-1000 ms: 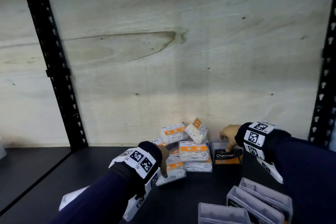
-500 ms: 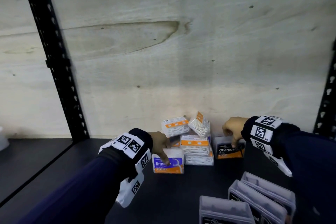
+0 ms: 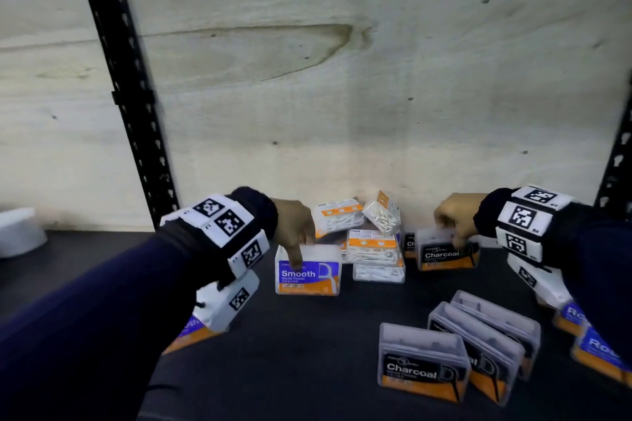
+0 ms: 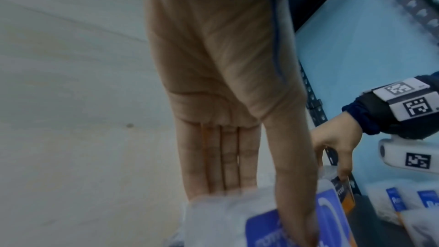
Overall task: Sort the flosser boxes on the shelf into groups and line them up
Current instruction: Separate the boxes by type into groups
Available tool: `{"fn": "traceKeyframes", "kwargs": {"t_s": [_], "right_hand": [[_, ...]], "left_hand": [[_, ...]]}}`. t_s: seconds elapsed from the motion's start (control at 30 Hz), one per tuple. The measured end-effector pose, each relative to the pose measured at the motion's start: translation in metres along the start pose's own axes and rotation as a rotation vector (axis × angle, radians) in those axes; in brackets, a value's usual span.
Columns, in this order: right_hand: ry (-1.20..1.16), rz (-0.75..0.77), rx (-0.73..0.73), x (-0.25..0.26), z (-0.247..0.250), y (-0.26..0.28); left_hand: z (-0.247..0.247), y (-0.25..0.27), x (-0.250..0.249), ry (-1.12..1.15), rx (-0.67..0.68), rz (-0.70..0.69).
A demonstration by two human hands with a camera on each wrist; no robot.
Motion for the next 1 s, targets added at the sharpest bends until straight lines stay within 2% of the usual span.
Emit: {"fn": "traceKeyframes", "kwargs": {"t_s": [0.17, 0.33, 0.47, 0.67, 0.83, 1.0], "right_hand": [[-0.132, 0.151, -0.108, 0.047, 0.034, 0.03], [-0.136, 0.301, -0.041, 0.109, 0.026, 0.05], [-0.073, 0.315, 0.053, 0.133, 0.011, 0.054], [0.051, 0.297, 0.117, 0.146, -0.004, 0.059], [-0.002, 0.286, 0.017, 0.156, 0.008, 0.079], [-0.238, 0.388, -0.174, 0.201, 0.027, 0.127]], "left_hand": [[0.02, 0.046, 0.011, 0.037, -0.042, 0.014], [0.017, 0.081, 0.021, 0.015, -0.041, 0.055], [0.005, 0.099, 0.027, 0.031, 0.002, 0.074], [-0.015, 0.115, 0.04, 0.064, 0.023, 0.094], [-0.033, 0.125, 0.052, 0.075, -0.02, 0.137], [-0.062, 0.127, 0.062, 0.1, -0.027, 0.195]]}}
Point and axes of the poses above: each hand's wrist, its own y-axis away from the middle knuckle, its own z-axis out of the back of the hand, x = y × z, the point moved 10 cm from there along -y, towards the middle knuckle
